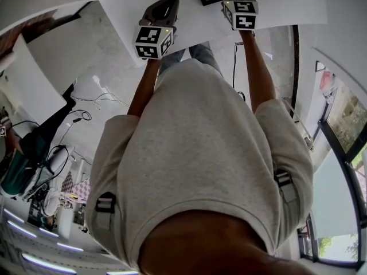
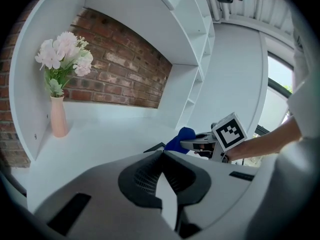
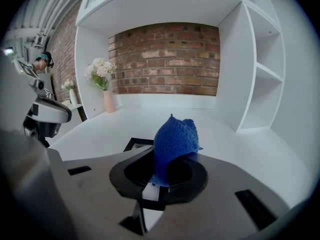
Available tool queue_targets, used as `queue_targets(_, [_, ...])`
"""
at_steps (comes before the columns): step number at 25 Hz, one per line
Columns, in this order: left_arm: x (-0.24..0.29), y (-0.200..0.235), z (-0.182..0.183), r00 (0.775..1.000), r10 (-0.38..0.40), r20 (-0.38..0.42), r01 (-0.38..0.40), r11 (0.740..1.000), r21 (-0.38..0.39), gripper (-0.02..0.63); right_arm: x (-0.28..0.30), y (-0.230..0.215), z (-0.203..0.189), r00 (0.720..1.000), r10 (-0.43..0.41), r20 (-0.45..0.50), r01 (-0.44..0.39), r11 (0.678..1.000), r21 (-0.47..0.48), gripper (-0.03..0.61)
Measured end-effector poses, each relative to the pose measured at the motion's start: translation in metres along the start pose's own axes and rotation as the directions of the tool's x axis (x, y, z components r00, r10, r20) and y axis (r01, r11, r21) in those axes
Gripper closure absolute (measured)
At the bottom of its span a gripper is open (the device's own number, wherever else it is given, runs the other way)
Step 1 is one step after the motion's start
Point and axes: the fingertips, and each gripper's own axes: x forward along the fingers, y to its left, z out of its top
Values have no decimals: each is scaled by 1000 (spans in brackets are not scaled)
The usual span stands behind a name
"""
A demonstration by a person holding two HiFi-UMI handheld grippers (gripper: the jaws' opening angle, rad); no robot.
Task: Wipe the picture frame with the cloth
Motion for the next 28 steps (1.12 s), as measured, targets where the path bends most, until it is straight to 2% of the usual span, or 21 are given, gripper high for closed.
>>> queue_targets(21, [12, -24, -2, 998, -65, -16, 65, 998, 25, 595, -58, -2, -41, 998, -54, -29, 55, 997, 48, 520])
queue_targets(28, [14, -20, 2, 998, -57, -4, 57, 998, 17, 595, -64, -8, -28, 998, -64, -7, 64, 997, 34, 522])
